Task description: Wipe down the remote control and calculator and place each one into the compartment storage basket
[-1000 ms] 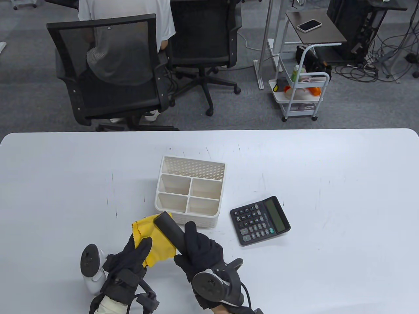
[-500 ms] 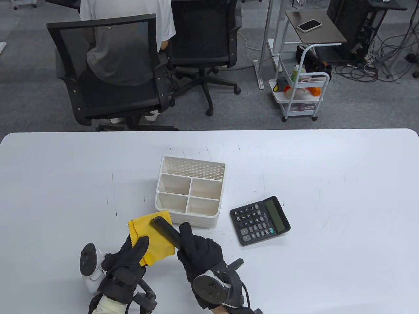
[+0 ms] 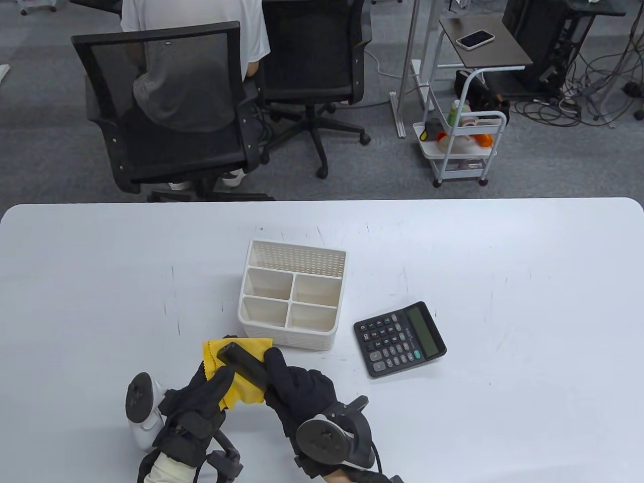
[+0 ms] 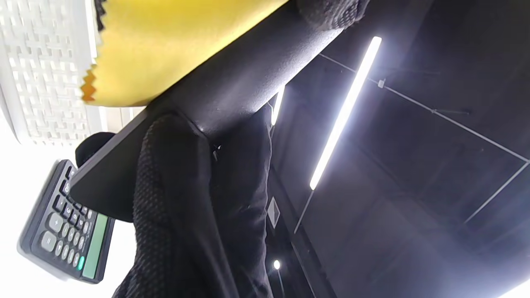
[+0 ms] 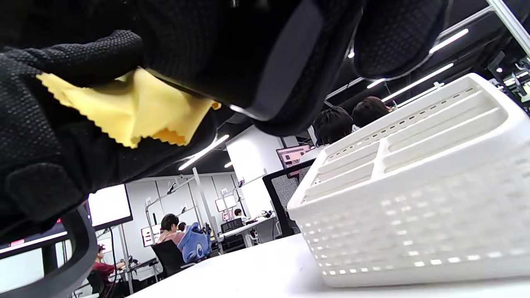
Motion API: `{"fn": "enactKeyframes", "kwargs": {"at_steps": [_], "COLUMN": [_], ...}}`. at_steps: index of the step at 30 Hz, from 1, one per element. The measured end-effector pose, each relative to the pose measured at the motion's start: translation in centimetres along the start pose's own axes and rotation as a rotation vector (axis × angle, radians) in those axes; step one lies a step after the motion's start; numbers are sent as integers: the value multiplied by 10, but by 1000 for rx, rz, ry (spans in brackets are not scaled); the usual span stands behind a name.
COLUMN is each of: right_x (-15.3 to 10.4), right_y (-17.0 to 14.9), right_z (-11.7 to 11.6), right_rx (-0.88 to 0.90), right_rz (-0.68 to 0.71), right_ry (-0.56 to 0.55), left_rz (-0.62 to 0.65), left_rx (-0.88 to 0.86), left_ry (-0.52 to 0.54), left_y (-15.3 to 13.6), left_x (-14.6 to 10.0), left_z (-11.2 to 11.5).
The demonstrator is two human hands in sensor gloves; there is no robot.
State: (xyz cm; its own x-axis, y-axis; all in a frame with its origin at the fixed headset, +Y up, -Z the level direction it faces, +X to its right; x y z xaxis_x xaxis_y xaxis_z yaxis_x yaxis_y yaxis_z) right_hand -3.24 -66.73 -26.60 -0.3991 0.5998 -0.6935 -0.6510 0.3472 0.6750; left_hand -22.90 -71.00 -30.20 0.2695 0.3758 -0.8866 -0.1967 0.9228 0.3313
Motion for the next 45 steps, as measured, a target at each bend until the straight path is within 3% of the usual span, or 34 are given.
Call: {"fn": "enactKeyframes", "kwargs": {"at_steps": [5,10,15,20,30,34,42,45], "right_x": [-1,-1,0,-1,4,8,9,6], "right_y": [1,13,27,49,31,19,-2,-16], "right_z": [3,0,-7,-10,13,16,39,47], "right_rx": [2,-129,-197,-337,-281,-186,-83,2], "right_rz": [-5,59,145,320,228,156,58,-5], "right_ry": [-21,2,37,72,-40,-11,-128,-184], "left_rz": [-19,-61,-56,-74,-85,-175,-235,-215], "left_rx": [25,68,358,499,360,268,323,150], "left_ry": [-28,-18,-20,-160,-292,-341,-435,-387], "left_y": [-4,-9,2,3,-5,-16,-25,-26], "left_x": [0,-1,1,3,5,3,1,3], "left_z": [6,4,0,19,30,27,25,23]}}
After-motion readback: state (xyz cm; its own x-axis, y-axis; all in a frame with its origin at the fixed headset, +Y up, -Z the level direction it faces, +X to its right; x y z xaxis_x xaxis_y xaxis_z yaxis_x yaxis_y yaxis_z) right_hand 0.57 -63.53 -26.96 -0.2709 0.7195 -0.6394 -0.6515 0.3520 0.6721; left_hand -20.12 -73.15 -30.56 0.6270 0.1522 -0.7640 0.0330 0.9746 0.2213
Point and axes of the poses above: the tracker on the back of each hand, its own y axis roughly to the thumb side, its own x axis roughly from the wrist to the fingertips, z = x × y, the point moved 5 cm from there along x, roughly from the wrist to the fingertips, and after that the axes turned 8 degrees about z, right-handed, at the moved point
